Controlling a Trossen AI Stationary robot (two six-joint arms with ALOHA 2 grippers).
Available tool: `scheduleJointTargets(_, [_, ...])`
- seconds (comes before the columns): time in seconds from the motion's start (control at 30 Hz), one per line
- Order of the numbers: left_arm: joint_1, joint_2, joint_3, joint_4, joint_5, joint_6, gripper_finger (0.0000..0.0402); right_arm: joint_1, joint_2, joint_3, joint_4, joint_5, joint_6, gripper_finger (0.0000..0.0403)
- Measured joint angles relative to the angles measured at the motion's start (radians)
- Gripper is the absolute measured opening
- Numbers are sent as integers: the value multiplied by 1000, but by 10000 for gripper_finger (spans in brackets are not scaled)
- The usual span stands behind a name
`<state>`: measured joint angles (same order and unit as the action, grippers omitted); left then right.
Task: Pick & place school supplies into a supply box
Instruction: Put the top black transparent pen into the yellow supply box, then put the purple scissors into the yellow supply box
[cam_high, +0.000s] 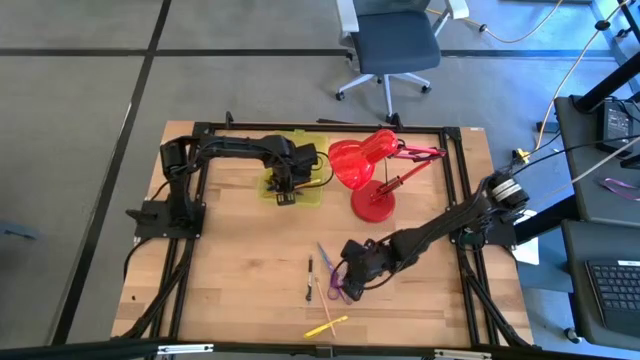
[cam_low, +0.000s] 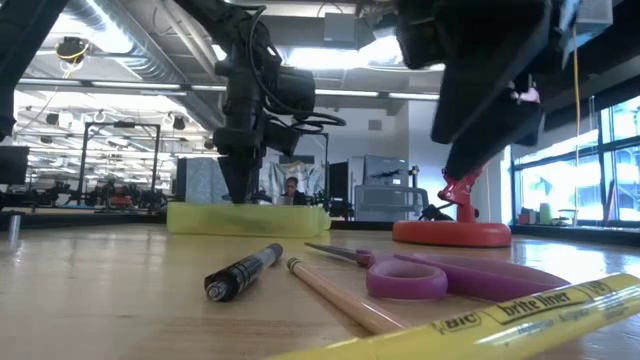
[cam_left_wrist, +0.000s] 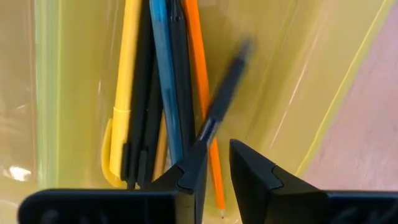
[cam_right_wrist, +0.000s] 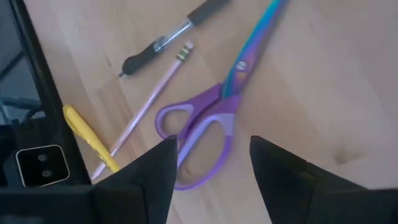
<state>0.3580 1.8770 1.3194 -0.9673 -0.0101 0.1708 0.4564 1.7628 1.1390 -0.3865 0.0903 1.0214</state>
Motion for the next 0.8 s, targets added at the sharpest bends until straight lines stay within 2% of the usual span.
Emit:
scheduleJointTargets(0.17, [-2,0,20,-1,0,22,96,0,123,197,-212,-6,10,204])
scheduleJointTargets(0.33, [-4,-15,69,-10,8,27,139,0,240,373,-375,-27,104,204])
scheduleJointTargets(0.63, [-4,-202,75,38,48,13,159,13,387,523,-416,-103,156,204])
scheduleJointTargets(0.8, [-24,-362,-16,204,93,-2,157,20,437,535,-422,-120,190,204])
